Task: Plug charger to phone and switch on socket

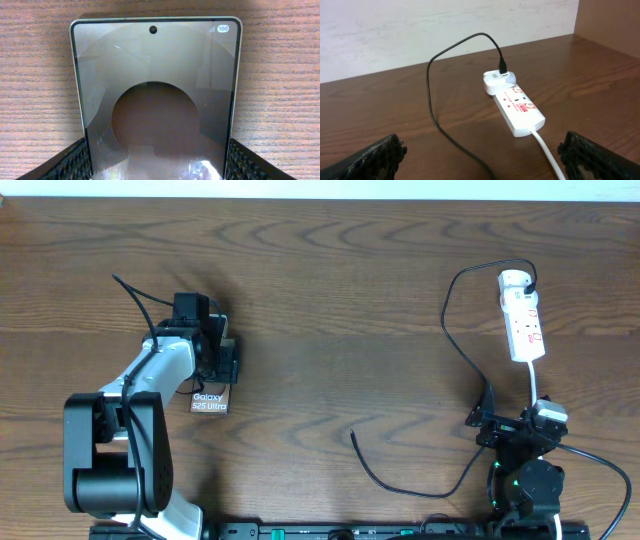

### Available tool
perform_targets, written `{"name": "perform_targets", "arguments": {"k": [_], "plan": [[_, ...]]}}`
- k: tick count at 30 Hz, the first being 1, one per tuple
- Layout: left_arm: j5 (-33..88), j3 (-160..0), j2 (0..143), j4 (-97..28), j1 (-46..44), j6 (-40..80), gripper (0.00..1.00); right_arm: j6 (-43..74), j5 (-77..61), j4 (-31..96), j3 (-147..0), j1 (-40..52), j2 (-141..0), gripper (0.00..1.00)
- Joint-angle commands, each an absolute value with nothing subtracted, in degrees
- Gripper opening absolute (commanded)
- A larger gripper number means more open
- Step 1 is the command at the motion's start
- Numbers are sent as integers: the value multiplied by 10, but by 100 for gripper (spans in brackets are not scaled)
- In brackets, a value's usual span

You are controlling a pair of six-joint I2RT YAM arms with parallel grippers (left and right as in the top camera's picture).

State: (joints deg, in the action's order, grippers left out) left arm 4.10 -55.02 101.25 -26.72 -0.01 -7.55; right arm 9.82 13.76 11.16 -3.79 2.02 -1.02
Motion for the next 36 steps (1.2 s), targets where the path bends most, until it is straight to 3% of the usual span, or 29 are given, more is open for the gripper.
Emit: {"name": "perform_targets", "arguments": {"k": [1,10,19,36], "plan": [[34,-527,1027,-272,1,-75,66,91,140,112,-36,23,-10,99],[34,-527,1027,-272,1,-75,56,91,140,112,-36,23,-10,99],[34,-527,1027,-273,1,-75,8,91,140,112,-36,23,-10,99],[34,-527,1027,-271,1,-74,7,91,140,112,-36,23,-10,99]]}}
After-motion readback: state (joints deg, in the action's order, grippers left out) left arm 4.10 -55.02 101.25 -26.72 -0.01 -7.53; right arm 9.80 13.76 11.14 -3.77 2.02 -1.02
